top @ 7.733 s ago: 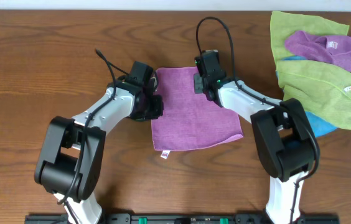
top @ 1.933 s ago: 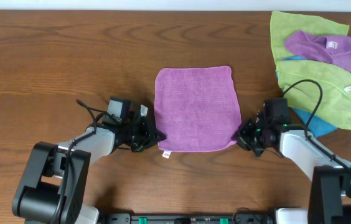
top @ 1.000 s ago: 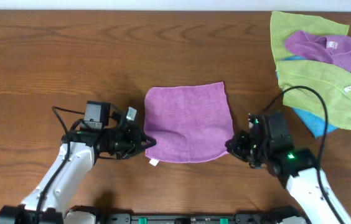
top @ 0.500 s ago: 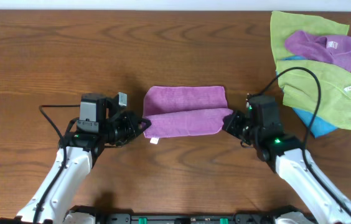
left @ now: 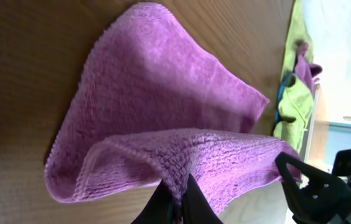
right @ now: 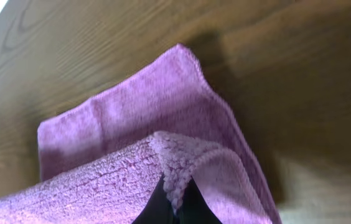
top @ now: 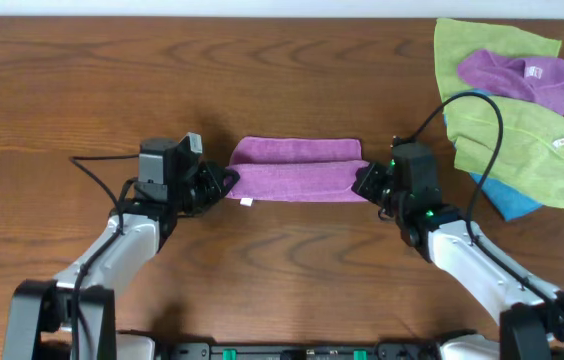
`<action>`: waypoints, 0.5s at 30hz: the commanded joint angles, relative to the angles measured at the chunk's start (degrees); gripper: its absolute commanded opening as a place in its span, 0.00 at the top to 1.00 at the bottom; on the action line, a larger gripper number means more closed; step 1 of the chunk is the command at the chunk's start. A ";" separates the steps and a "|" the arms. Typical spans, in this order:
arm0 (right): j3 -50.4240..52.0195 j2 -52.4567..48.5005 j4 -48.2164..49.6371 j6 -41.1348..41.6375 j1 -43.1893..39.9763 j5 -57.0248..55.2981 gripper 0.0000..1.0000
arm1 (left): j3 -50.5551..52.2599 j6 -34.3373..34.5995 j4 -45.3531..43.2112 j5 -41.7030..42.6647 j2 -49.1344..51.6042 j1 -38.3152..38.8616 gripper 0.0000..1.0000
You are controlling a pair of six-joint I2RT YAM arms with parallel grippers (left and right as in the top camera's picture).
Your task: Fold the cloth
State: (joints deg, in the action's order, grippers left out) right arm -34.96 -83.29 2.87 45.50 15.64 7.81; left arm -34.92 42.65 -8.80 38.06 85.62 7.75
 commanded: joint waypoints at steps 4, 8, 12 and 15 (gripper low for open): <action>-1.97 -4.39 2.21 -2.60 0.61 -3.98 0.99 | -2.64 0.63 -0.55 -4.13 3.32 -0.24 0.94; -3.15 -6.51 4.59 -3.23 0.57 -4.63 0.99 | -2.89 0.66 -2.32 -5.44 4.26 -0.24 0.94; -4.81 -8.13 5.09 -5.31 0.52 -4.81 0.99 | -2.89 0.66 -4.07 -5.90 5.53 -0.24 0.94; -6.08 -9.16 5.09 -5.97 0.52 -5.27 0.99 | -2.89 0.68 -5.99 -6.60 6.82 -0.24 0.94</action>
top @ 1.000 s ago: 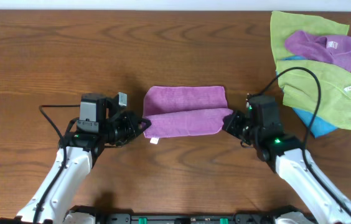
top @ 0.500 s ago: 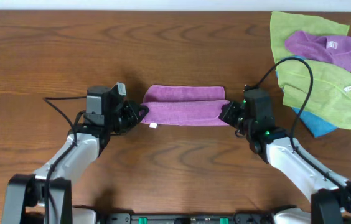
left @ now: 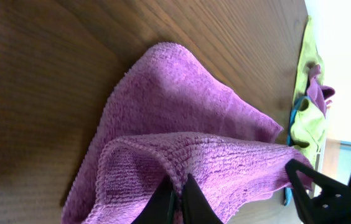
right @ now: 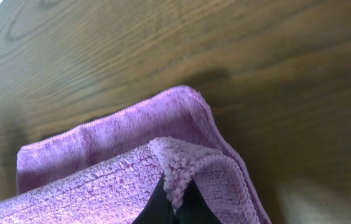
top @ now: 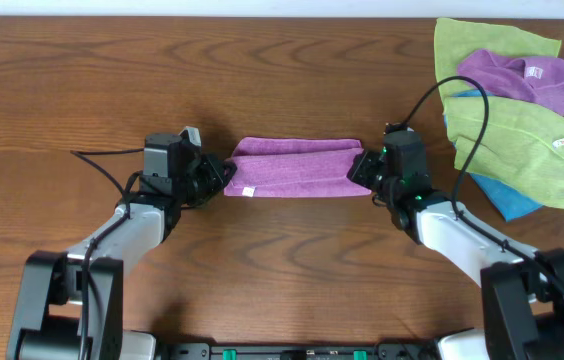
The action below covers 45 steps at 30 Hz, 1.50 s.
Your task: Fold the cloth
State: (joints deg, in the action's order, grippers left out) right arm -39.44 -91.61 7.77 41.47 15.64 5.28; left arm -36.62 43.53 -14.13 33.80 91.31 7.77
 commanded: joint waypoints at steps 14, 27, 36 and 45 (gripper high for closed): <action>-5.42 -6.93 2.16 -3.91 0.52 -6.64 0.99 | -8.02 -1.05 -2.67 -3.91 9.22 -0.26 0.94; -7.72 -12.35 2.95 -5.42 0.52 -8.09 0.99 | -8.55 -1.36 -2.89 -4.92 13.49 -0.26 0.94; -7.72 -12.57 3.43 -5.60 0.52 -8.28 0.77 | -8.55 -1.79 -2.82 -7.04 13.57 -0.26 0.91; -7.72 -10.91 2.86 -5.11 0.57 -6.67 0.50 | -8.57 -2.86 -2.89 -4.46 13.55 -0.37 0.38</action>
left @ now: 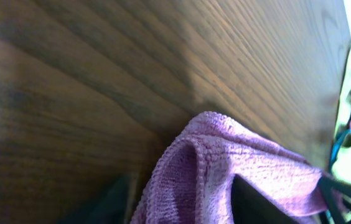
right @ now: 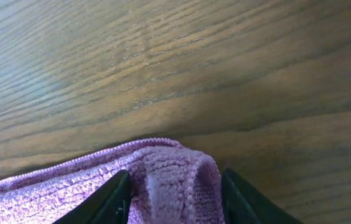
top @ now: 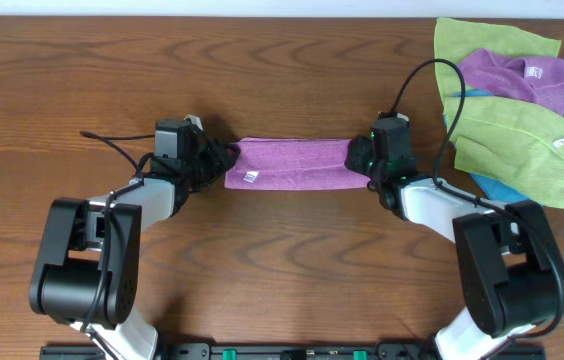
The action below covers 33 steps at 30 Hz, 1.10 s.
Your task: Fold the cloth
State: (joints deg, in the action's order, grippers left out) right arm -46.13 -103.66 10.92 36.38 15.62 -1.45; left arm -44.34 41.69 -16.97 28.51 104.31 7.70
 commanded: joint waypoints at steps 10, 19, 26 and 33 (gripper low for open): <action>-1.03 9.35 -7.50 0.44 0.59 0.37 0.31 | -1.70 -1.01 0.28 2.89 -2.14 -2.16 0.30; -1.03 16.70 -15.61 4.55 0.33 0.02 0.24 | -1.70 0.50 2.97 7.37 -9.49 -3.61 0.83; -1.01 17.92 -23.28 16.68 -0.70 2.10 0.08 | -1.70 5.09 1.84 6.60 -10.56 -1.49 0.94; -1.01 17.40 -25.83 20.83 -2.73 6.03 0.10 | -1.84 5.03 1.84 0.98 -7.67 2.73 0.94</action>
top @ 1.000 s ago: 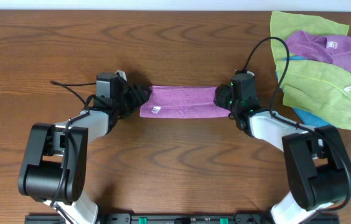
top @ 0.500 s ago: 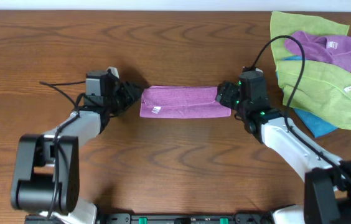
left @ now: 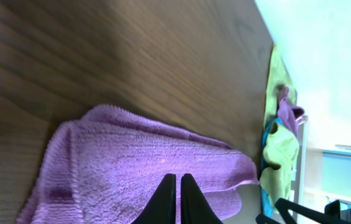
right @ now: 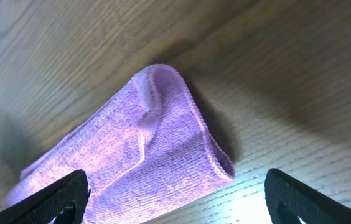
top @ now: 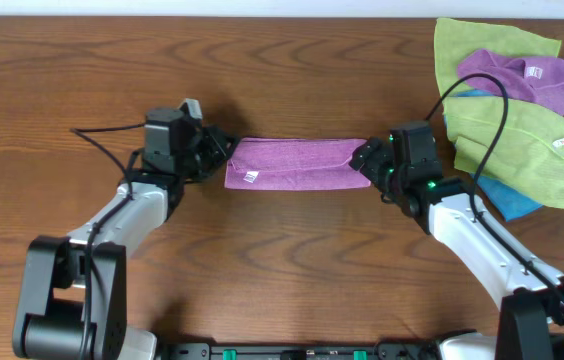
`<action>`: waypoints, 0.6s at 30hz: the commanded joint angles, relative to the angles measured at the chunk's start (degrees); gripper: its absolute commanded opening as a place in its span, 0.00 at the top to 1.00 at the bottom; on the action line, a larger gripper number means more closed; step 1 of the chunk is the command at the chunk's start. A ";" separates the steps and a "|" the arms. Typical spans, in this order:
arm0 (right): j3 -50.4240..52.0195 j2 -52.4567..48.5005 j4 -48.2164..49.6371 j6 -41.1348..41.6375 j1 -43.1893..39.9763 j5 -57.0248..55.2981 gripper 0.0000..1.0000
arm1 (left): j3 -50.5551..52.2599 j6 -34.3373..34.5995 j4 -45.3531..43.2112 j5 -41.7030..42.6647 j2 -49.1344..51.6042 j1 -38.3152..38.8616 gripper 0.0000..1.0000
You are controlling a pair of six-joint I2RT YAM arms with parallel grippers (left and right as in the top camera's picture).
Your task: Fold the cloth
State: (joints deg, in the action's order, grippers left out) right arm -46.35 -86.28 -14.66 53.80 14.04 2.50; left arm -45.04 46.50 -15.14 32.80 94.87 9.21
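The purple cloth (top: pixel 292 163) lies on the wooden table (top: pixel 292 70) as a narrow strip folded lengthwise, with a small white label near its left front. My left gripper (top: pixel 224 152) is just off the strip's left end. In the left wrist view the left gripper (left: pixel 177 183) is shut and empty, with the cloth (left: pixel 144 162) lying below it. My right gripper (top: pixel 364 160) is at the strip's right end. In the right wrist view the right gripper (right: pixel 175 183) is wide open, and the cloth's folded end (right: pixel 150 155) lies between and ahead of its fingers, untouched.
A pile of green, purple and blue cloths (top: pixel 507 100) lies at the back right corner, close to the right arm's cable. The right arm shows at the far edge of the left wrist view.
Both grippers were open and low against the strip's ends. Now both are a little off the cloth. The left one has shut empty, the right one stays open. The strip has not moved.
Each gripper was shut on a near corner of the cloth, holding it above the far half. Then the corners were further back over it. Then both grippers were open and the cloth lay as a folded strip. Now both are slightly away from it.
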 commanded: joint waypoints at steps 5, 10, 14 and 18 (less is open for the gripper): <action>-0.76 -2.78 -0.35 4.31 -2.40 4.66 0.09 | -2.19 -0.22 -0.04 -7.21 5.75 3.19 0.94; -0.76 -4.81 -0.35 5.38 -2.40 4.68 0.09 | -3.87 -0.39 0.09 -7.89 10.36 3.30 0.94; -0.76 -6.45 -0.22 5.57 -2.40 4.68 0.09 | -5.22 -0.85 0.13 -7.69 13.60 3.32 0.94; -0.76 -8.37 1.66 6.03 -2.38 4.68 0.09 | -5.40 -1.57 0.33 -7.80 14.21 3.37 0.94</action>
State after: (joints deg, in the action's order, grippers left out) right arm -46.35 -93.43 -13.72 58.65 12.12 7.09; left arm -49.12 46.46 -14.92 26.30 108.53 12.45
